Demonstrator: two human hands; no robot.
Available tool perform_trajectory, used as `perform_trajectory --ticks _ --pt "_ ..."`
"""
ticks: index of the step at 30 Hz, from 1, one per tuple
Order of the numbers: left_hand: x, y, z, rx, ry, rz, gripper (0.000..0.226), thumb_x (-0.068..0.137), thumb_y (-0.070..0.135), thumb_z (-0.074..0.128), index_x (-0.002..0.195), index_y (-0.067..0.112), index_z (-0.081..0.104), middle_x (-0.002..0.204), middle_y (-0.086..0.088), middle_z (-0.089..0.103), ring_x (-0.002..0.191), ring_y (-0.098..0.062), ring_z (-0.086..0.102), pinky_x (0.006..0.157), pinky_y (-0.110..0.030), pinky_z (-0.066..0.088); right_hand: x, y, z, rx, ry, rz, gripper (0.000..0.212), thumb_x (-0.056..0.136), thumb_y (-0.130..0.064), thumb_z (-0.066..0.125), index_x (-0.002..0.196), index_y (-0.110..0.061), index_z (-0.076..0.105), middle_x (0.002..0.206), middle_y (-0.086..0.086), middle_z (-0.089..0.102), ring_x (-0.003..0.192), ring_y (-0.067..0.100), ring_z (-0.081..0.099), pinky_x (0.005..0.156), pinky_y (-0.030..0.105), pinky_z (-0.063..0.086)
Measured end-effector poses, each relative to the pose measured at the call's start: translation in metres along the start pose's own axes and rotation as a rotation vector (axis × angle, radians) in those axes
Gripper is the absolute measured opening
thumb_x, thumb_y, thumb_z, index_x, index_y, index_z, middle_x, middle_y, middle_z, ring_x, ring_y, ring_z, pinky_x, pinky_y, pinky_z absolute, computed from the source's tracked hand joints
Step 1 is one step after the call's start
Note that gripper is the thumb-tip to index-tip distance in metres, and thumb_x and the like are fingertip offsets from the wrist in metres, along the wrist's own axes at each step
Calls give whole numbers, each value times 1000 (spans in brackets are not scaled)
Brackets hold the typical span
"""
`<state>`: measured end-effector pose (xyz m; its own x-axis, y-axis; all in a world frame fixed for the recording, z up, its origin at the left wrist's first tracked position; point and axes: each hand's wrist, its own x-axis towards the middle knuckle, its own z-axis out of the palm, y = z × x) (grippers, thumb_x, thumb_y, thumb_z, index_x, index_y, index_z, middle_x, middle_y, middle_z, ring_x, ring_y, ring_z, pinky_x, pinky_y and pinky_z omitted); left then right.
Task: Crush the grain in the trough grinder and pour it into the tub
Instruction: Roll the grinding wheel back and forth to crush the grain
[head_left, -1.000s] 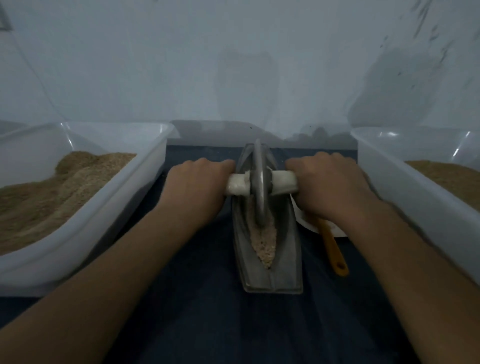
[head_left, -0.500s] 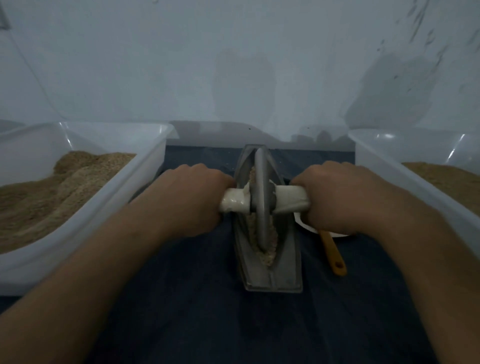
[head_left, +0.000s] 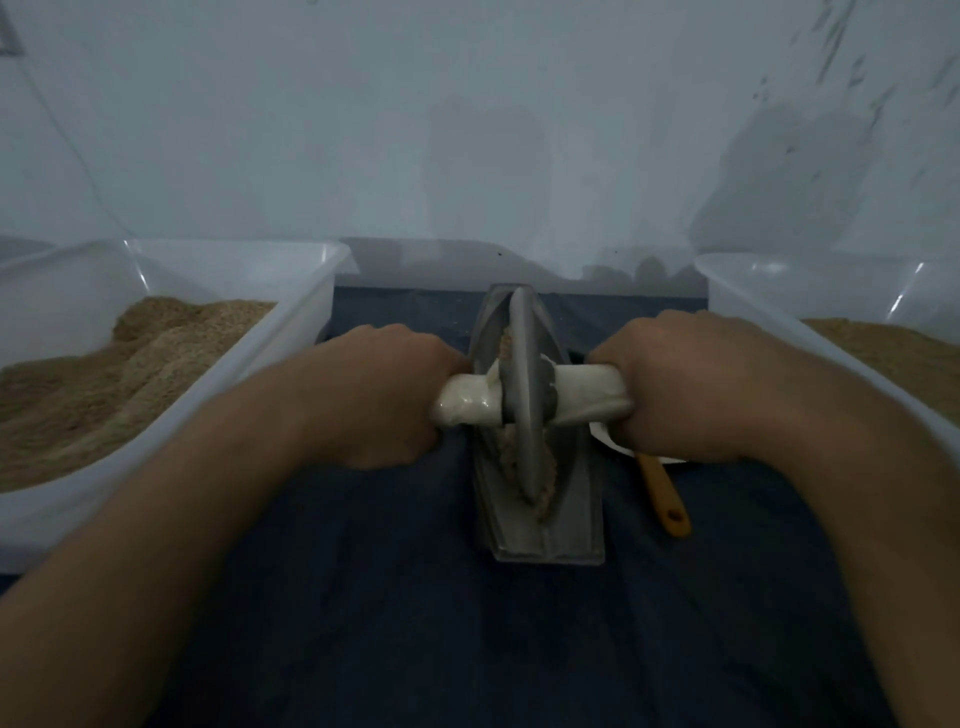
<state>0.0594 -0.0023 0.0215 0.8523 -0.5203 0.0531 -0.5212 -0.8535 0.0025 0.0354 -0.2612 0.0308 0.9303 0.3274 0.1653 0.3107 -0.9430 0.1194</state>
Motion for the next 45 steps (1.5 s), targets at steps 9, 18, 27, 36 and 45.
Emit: perform_trajectory --ticks 9,18,27,36,45 --pt "36 3 35 269 488 -181 19 94 26 63 101 25 46 88 -4 64 81 -34 65 62 -37 34 38 0 38 -97 306 130 23 87 -20 62 81 -30 42 68 -9 34 65 18 34 60 32 25" --pt "1 -4 -1 -51 -22 -20 28 79 32 72 103 42 61 93 16 67 88 -13 66 75 -34 51 1 1 0 -1 -3 13 17 70 -31 70 66 -36 54 65 -11 58 60 9 56 52 28 44" --pt "42 0 39 279 539 -244 31 90 27 64 91 27 33 86 1 61 82 -28 60 70 -36 29 52 1 45 -113 311 228 19 88 -23 61 86 -27 42 76 -6 45 71 24 46 62 33 32" --pt "9 -12 9 -68 -23 -77 21 86 27 66 99 39 55 94 14 63 90 -15 66 77 -37 52 8 -1 2 -46 -5 45 15 73 -34 69 71 -35 54 70 -13 56 62 8 52 53 27 33" --pt "35 -8 34 235 533 -158 31 86 31 68 91 29 37 91 2 54 90 -27 60 67 -36 34 48 -1 39 -49 241 282 15 86 -24 63 84 -27 48 78 -5 51 67 20 43 63 32 31"
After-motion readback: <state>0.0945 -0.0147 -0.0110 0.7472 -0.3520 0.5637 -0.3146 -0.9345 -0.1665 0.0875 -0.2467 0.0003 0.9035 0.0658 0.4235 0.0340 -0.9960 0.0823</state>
